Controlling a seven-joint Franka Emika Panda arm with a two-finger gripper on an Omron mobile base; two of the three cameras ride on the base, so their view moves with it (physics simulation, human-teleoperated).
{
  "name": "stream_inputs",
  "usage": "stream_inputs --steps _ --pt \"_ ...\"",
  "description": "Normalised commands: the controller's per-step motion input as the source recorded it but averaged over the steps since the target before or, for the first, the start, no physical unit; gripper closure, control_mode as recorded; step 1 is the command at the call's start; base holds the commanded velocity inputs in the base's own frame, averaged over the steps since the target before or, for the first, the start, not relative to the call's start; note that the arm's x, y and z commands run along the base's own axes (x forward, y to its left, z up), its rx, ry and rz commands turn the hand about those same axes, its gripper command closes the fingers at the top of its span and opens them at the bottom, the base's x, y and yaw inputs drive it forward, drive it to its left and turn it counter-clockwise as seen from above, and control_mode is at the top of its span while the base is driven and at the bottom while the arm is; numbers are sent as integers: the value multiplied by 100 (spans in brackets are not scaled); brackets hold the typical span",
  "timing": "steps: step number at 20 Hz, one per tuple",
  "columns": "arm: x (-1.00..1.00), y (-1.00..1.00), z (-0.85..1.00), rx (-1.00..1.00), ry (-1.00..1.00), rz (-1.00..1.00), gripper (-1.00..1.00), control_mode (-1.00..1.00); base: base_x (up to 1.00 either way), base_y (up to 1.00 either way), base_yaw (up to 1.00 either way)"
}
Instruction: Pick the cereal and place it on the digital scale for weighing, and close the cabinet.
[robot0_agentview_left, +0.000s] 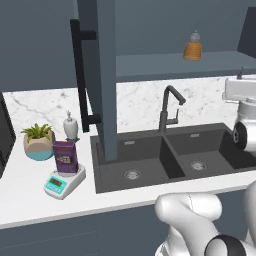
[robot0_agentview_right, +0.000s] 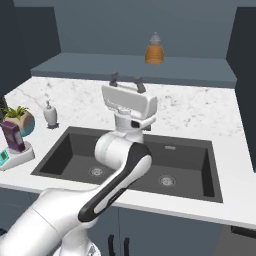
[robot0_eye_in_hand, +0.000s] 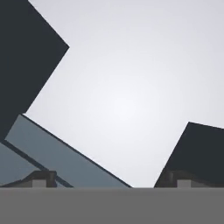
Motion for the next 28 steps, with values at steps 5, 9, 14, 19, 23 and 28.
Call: stream_inputs --steps 5,9,14,19,23,28 --pt "0 -57 -27 0 26 -12 -100 -100 0 0 0" --pt "5 -49 -66 0 3 -9 -100 -100 0 0 0" --pt "0 -57 -49 0 0 -5 -100 -100 0 0 0" --pt "0 -68 -24 0 5 -4 -100 -100 0 0 0" --pt "0 -64 -15 0 16 -6 -100 -100 0 0 0" --pt "0 -68 -16 0 23 -6 -100 -100 0 0 0"
